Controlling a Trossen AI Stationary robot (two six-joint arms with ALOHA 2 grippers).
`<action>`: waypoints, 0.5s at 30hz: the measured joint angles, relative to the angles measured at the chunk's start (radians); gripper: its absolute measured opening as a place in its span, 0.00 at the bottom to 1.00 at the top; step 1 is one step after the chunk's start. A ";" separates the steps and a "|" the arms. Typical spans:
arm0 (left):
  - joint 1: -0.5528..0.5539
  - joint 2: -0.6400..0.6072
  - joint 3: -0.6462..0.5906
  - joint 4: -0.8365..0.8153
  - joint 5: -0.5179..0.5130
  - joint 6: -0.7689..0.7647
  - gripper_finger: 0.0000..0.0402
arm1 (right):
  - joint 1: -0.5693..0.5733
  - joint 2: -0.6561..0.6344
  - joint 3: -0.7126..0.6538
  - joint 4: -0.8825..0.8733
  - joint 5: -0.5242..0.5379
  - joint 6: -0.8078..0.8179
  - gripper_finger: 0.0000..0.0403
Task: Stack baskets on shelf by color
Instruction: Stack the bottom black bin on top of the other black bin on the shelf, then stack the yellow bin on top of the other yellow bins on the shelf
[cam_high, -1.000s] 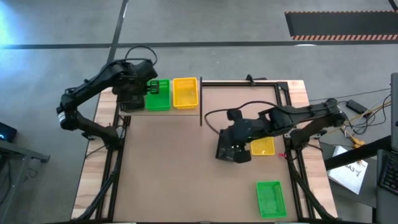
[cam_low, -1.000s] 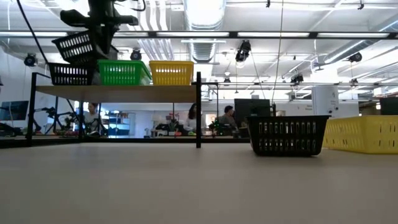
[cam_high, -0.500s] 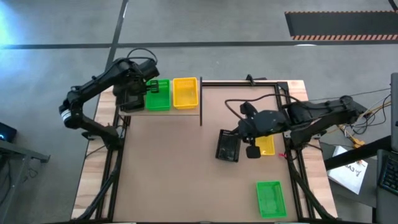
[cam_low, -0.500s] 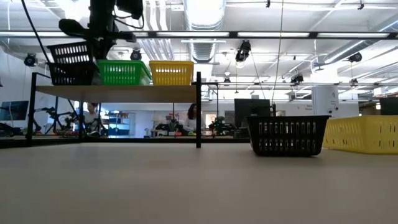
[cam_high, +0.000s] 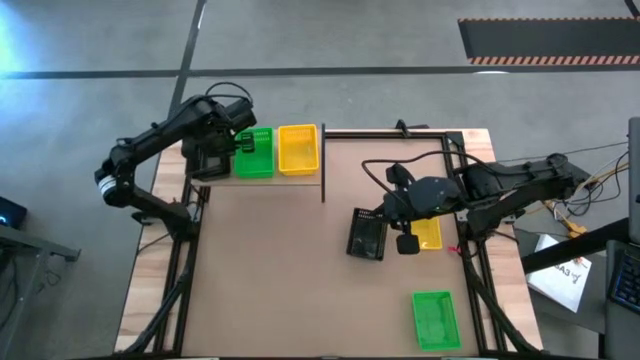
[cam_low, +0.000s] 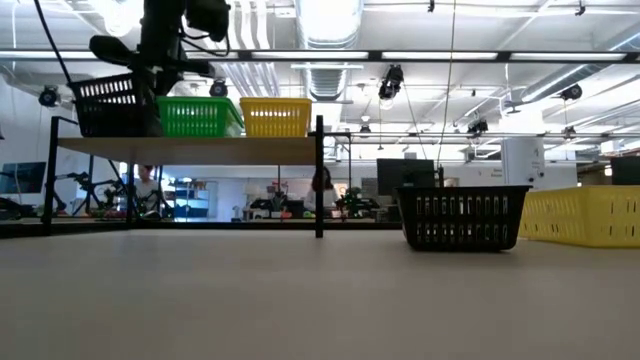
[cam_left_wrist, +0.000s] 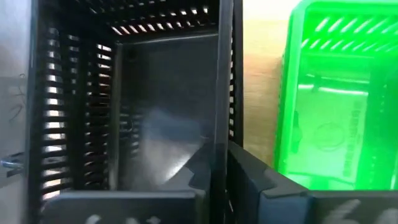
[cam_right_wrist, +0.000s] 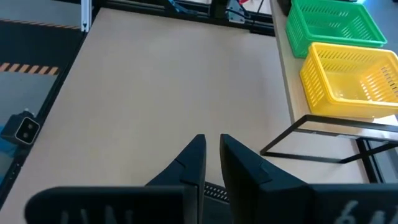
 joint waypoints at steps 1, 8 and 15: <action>0.000 0.000 -0.002 0.000 0.002 0.011 0.07 | 0.000 0.000 0.000 0.000 0.000 0.000 0.09; 0.000 -0.004 0.007 0.005 0.008 0.055 0.27 | 0.000 0.000 0.000 0.000 0.000 0.003 0.09; -0.005 -0.058 0.060 0.017 0.167 0.274 0.40 | 0.000 0.001 0.000 0.000 0.000 0.004 0.09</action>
